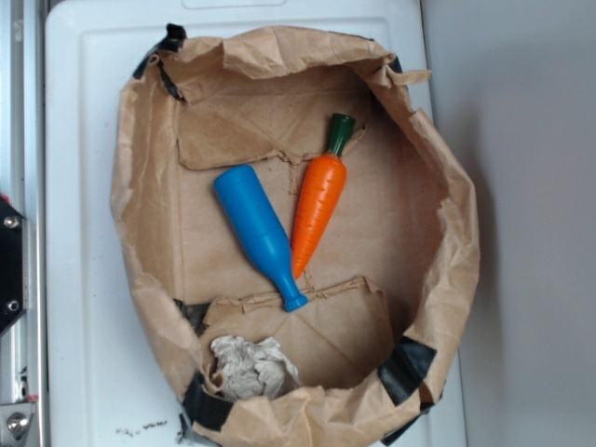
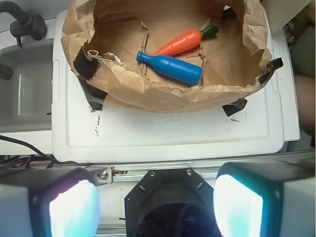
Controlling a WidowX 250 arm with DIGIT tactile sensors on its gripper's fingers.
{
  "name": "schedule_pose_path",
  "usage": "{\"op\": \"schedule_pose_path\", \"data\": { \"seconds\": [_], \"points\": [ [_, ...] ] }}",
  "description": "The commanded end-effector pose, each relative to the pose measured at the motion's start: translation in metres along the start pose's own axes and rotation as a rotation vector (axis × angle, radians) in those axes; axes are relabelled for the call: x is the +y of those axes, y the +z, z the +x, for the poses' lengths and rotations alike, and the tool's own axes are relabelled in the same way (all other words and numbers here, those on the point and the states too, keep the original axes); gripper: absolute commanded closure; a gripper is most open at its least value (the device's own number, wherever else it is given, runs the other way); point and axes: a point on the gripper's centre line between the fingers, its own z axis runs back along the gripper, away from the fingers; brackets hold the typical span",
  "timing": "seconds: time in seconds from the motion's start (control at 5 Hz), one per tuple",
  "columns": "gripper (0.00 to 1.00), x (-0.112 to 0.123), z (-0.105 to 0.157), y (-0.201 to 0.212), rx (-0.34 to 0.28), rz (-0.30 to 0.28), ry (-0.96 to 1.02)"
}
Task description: Grab the carrot.
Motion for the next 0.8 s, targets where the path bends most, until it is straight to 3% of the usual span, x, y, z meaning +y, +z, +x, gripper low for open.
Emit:
{"op": "schedule_pose_path", "data": {
  "seconds": [0.0,0.4,0.6],
  "points": [
    [0.00,0.000,0.000,0.000,0.000,0.000,0.000],
    [0.00,0.021,0.096,-0.039,-0.029,0.063,0.133],
    [0.00,0.023,0.106,-0.049,-0.051,0.090,0.170]
  ]
}}
